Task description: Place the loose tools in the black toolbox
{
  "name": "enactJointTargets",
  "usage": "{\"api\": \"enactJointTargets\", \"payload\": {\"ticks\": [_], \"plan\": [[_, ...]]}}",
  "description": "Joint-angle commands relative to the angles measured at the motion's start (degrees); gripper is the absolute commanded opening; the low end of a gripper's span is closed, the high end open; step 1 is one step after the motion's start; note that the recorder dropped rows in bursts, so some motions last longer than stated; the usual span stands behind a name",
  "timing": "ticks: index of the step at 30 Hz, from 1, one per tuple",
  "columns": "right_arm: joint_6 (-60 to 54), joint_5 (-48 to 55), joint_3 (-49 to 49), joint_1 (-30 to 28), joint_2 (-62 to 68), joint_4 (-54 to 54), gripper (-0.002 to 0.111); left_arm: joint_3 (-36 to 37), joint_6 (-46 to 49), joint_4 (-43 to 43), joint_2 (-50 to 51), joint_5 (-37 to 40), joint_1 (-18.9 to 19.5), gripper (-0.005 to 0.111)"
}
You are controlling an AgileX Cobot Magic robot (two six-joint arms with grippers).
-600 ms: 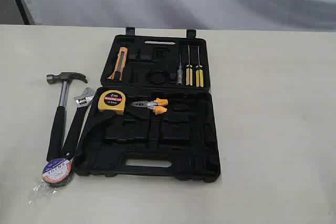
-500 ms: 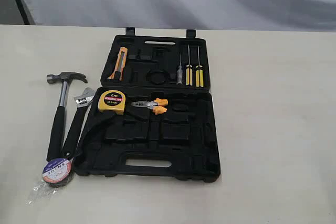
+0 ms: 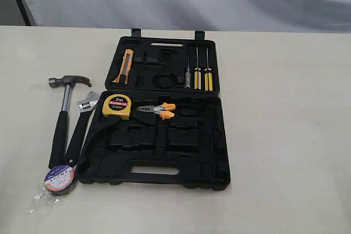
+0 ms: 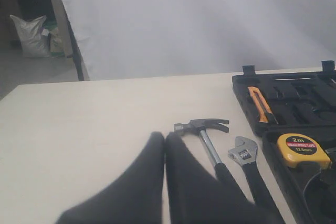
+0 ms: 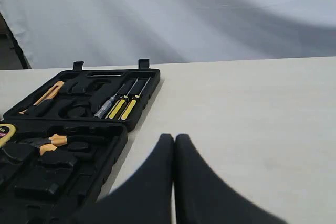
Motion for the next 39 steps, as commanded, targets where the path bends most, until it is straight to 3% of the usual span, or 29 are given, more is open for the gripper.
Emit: {"api": "enactJointTargets", "payload": {"ticks": [1, 26, 32, 36, 39], "plan": [[0.0, 0.0, 0.1, -0.3, -0.4, -0.6, 0.000, 0.5, -0.6, -0.8, -0.5, -1.0, 0.2, 0.001], [0.7, -0.7, 0.1, -0.3, -0.4, 1.3, 0.000, 0.5, -0.6, -0.8, -0.5, -1.0, 0.2, 0.001], [0.5, -13.7, 0.1, -0.3, -0.4, 24.0, 0.000, 0.5, -0.6, -0.8, -0.5, -1.0, 0.2, 0.001], [0.2, -23.6, 0.1, -0.3, -0.4, 25.3, 0.000, 0.5, -0.6, -0.8, -0.5, -1.0, 0.2, 0.001], [-0.3, -25.4, -0.3, -0.3, -0.4, 19.8, 0.000, 0.5, -0.6, -0.8, -0.5, -1.0, 0.2, 0.001]]}}
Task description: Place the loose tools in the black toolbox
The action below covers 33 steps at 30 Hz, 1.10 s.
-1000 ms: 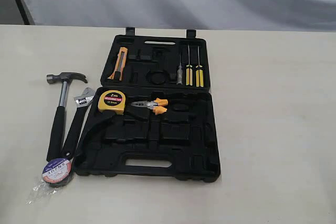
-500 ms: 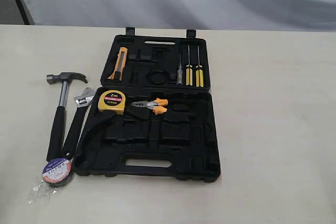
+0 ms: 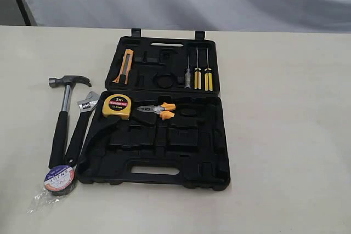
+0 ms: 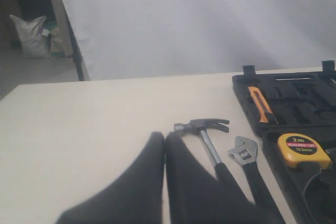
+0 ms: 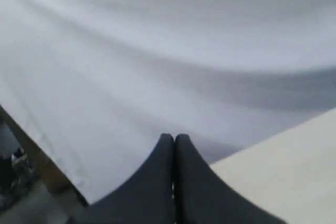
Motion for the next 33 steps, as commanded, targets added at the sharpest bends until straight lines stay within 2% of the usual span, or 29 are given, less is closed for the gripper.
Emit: {"api": "enactJointTargets", "payload": {"ticks": [1, 3, 6, 12, 16, 22, 30, 33], "plan": [[-0.9, -4.0, -1.3, -0.3, -0.4, -8.4, 0.000, 0.5, -0.6, -0.8, -0.5, -1.0, 0.2, 0.001], [-0.3, -0.8, -3.7, -0.3, -0.4, -12.7, 0.000, 0.5, -0.6, -0.8, -0.5, -1.0, 0.2, 0.001], [-0.2, 4.5, -7.6, -0.3, 2.9, -12.6, 0.000, 0.5, -0.6, -0.8, -0.5, -1.0, 0.2, 0.001], [-0.2, 8.4, -10.3, 0.0, 18.4, -12.6, 0.000, 0.5, -0.6, -0.8, -0.5, -1.0, 0.2, 0.001], [-0.3, 10.0, -12.7, 2.7, 29.6, -12.6, 0.000, 0.5, -0.6, -0.8, -0.5, -1.0, 0.2, 0.001], [-0.3, 11.5, -17.9, 14.4, 42.1, -12.6, 0.000, 0.5, -0.6, -0.8, -0.5, -1.0, 0.2, 0.001], [-0.3, 8.8, -27.8, 35.6, 61.1, -12.6, 0.000, 0.5, -0.6, -0.8, -0.5, -1.0, 0.2, 0.001], [-0.3, 8.7, -33.7, 40.4, 69.9, -12.6, 0.000, 0.5, -0.6, -0.8, -0.5, -1.0, 0.2, 0.001]]}}
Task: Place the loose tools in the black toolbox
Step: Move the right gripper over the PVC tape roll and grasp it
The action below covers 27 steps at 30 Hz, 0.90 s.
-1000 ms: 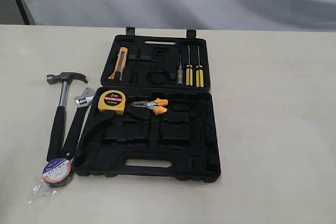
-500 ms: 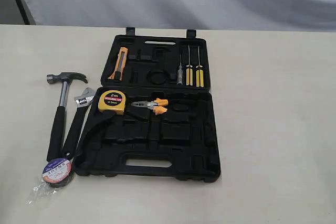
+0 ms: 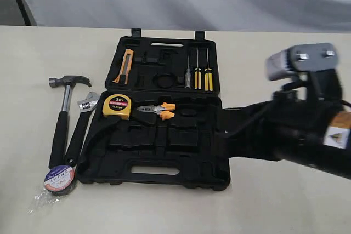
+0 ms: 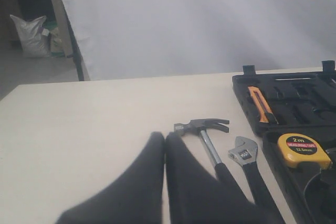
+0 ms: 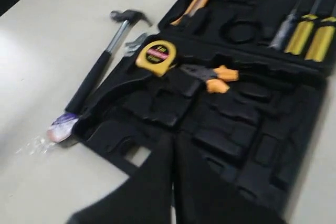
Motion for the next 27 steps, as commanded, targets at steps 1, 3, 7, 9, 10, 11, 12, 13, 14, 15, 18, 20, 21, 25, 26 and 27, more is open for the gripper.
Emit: {"api": "enactJointTargets", "payload": {"ticks": [1, 3, 7, 9, 10, 11, 12, 13, 14, 15, 18, 20, 21, 25, 26, 27], "plan": [[0.0, -1.1, -8.5, 6.7, 11.9, -0.5, 0.000, 0.5, -0.6, -0.8, -0.5, -1.0, 0.2, 0.001], [0.0, -0.6, -12.8, 8.4, 18.3, -0.5, 0.000, 0.5, -0.6, -0.8, -0.5, -1.0, 0.2, 0.001], [-0.5, 3.7, -23.5, 10.6, 29.7, -0.5, 0.004, 0.5, -0.6, -0.8, -0.5, -1.0, 0.2, 0.001], [-1.6, 6.9, -28.5, 11.3, 34.3, -0.5, 0.015, 0.5, -0.6, -0.8, -0.5, -1.0, 0.2, 0.001], [-2.6, 8.7, -31.3, 11.6, 36.7, -0.5, 0.022, 0.5, -0.6, -0.8, -0.5, -1.0, 0.2, 0.001], [-3.6, 10.4, -34.0, 12.2, 38.8, -0.5, 0.029, 0.5, -0.6, -0.8, -0.5, -1.0, 0.2, 0.001], [-4.2, 11.6, -36.0, 12.4, 40.8, -0.5, 0.033, 0.5, -0.6, -0.8, -0.5, -1.0, 0.2, 0.001], [-5.1, 13.1, -38.5, 12.8, 42.7, -0.5, 0.039, 0.5, -0.6, -0.8, -0.5, -1.0, 0.2, 0.001], [-5.9, 14.4, -40.8, 13.3, 44.4, -0.5, 0.043, 0.5, -0.6, -0.8, -0.5, -1.0, 0.2, 0.001], [-6.2, 15.3, -42.9, 13.6, 45.7, -0.5, 0.046, 0.5, -0.6, -0.8, -0.5, -1.0, 0.2, 0.001], [-8.4, 17.5, -47.7, 14.4, 49.8, -0.5, 0.051, 0.5, -0.6, -0.8, -0.5, -1.0, 0.2, 0.001], [-8.9, 17.8, -50.2, 14.9, 52.3, -0.5, 0.054, 0.5, -0.6, -0.8, -0.5, -1.0, 0.2, 0.001], [-9.3, 17.9, -51.1, 14.9, 53.5, -0.5, 0.056, 0.5, -0.6, -0.8, -0.5, -1.0, 0.2, 0.001], [-11.5, 18.4, -54.8, 15.8, 57.5, -0.5, 0.066, 0.5, -0.6, -0.8, -0.5, -1.0, 0.2, 0.001], [-12.6, 19.0, -55.6, 16.0, 58.4, -0.5, 0.070, 0.5, -0.6, -0.8, -0.5, -1.0, 0.2, 0.001], [-14.4, 19.5, -56.2, 16.3, 59.1, -0.5, 0.073, 0.5, -0.6, -0.8, -0.5, -1.0, 0.2, 0.001]]}}
